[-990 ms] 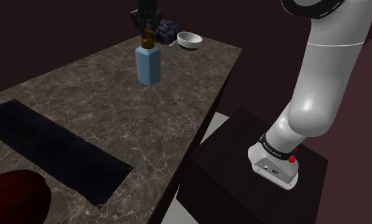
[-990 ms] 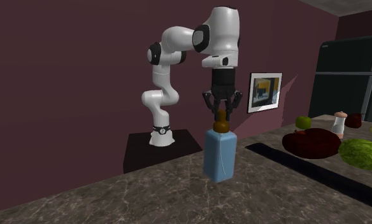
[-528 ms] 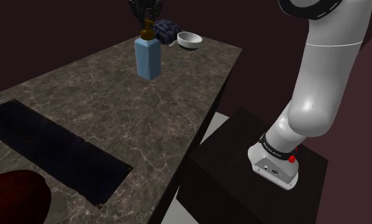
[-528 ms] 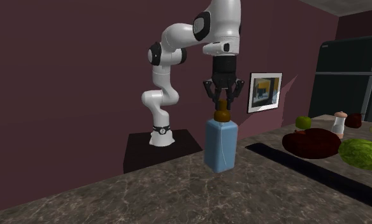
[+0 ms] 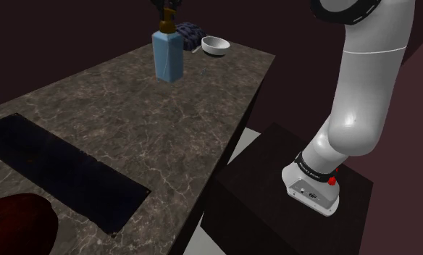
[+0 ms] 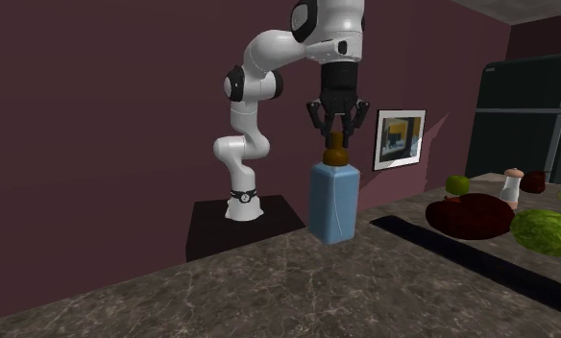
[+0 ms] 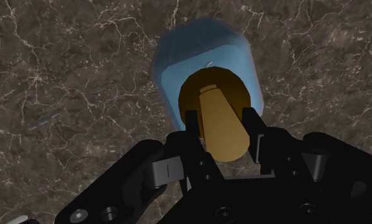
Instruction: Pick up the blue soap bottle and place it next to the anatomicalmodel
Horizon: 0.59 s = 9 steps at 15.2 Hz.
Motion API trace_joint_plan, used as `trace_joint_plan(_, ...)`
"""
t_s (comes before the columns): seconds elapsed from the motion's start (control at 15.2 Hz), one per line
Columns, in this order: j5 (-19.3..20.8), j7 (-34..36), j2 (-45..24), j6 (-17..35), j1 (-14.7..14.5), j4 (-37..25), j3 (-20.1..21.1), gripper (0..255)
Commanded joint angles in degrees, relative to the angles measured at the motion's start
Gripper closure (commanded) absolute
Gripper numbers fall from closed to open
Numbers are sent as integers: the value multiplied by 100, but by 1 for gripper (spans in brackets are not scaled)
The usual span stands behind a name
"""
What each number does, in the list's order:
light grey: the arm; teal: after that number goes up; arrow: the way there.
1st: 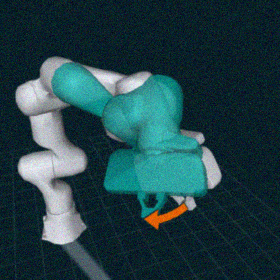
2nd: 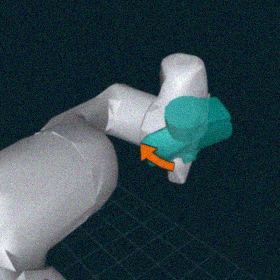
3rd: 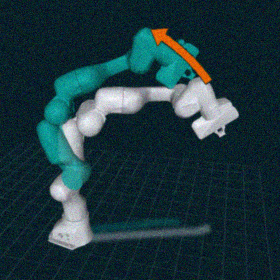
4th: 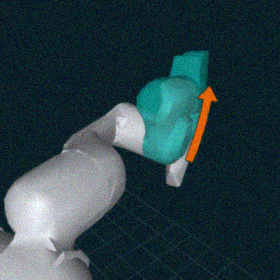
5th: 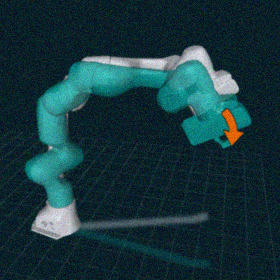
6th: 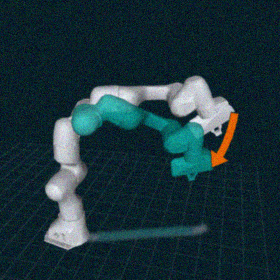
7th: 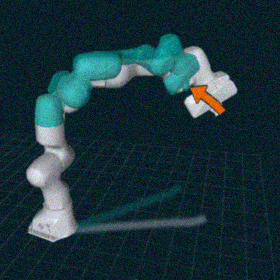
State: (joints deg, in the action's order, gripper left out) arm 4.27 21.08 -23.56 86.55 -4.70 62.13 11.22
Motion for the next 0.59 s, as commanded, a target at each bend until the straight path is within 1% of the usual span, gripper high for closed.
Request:
trace_joint_plan(0.0, -12, 101, 146, 13, -57, 158, 34, 255)
trace_joint_plan(0.26, -79, 505, 744, 300, -263, 1042, 176, 255)
trace_joint_plan(0.53, -136, 930, 1192, 482, -493, 1670, 339, 255)
